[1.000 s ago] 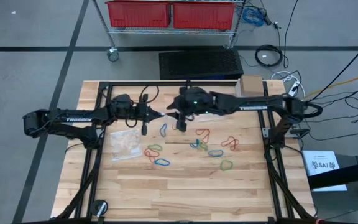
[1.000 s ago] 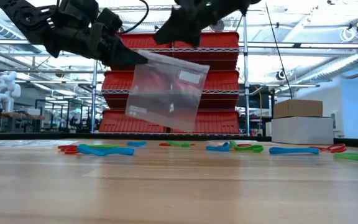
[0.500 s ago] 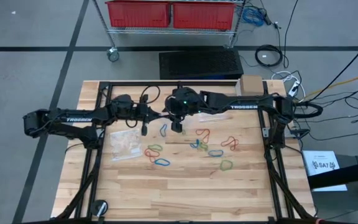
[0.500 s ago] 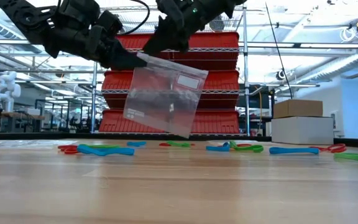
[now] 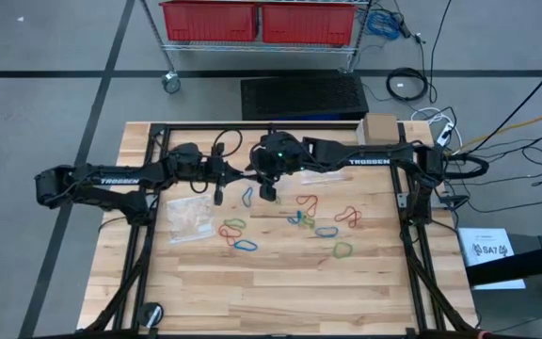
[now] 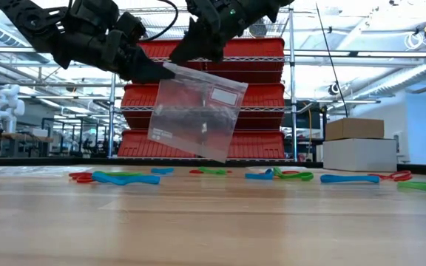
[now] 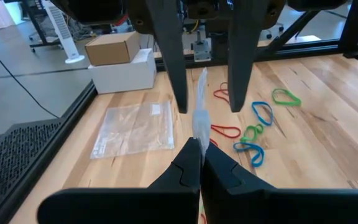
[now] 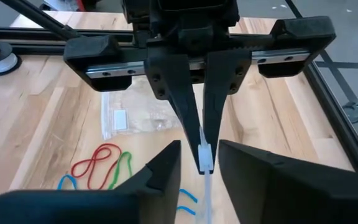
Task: Sort rubber bands
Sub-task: Open the top left transparent zip bag
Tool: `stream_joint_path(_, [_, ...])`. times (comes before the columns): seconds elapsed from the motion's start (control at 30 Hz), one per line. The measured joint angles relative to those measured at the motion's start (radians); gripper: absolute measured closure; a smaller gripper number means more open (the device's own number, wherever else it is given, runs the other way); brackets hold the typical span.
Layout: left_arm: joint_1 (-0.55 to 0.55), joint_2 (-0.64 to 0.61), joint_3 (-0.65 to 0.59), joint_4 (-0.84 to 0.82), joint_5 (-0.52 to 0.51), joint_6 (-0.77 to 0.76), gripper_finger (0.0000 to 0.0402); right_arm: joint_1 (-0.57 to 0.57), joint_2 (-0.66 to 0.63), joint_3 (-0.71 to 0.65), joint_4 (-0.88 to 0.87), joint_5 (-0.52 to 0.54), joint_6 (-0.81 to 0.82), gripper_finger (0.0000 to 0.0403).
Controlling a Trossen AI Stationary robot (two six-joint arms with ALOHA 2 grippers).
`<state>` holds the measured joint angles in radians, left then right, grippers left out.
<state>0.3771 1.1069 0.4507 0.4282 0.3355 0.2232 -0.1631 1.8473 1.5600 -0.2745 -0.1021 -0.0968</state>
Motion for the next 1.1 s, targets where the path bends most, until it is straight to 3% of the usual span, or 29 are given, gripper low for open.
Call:
stream_joint_path(0.17, [0.000, 0.000, 0.000, 0.000, 0.000, 0.000, 0.0401, 0.000, 0.006, 0.000, 0.005, 0.002, 0.002, 0.0264])
stream_joint_path(0.3, [0.000, 0.000, 0.000, 0.000, 0.000, -0.005, 0.0401, 0.000, 0.021, 0.000, 0.009, 0.027, 0.001, 0.0262])
stream_joint_path(0.5, [0.000, 0.000, 0.000, 0.000, 0.000, -0.006, 0.0401, 0.000, 0.031, 0.000, 0.011, 0.051, -0.001, 0.0293])
stream_joint_path(0.77, [0.000, 0.000, 0.000, -0.001, -0.003, -0.006, 0.0401, 0.000, 0.028, 0.000, -0.005, 0.053, -0.001, 0.0391])
stream_joint_path(1.1, [0.001, 0.001, 0.000, -0.006, -0.049, 0.001, 0.0402, 0.002, 0.005, 0.001, -0.142, 0.095, 0.003, 0.0384])
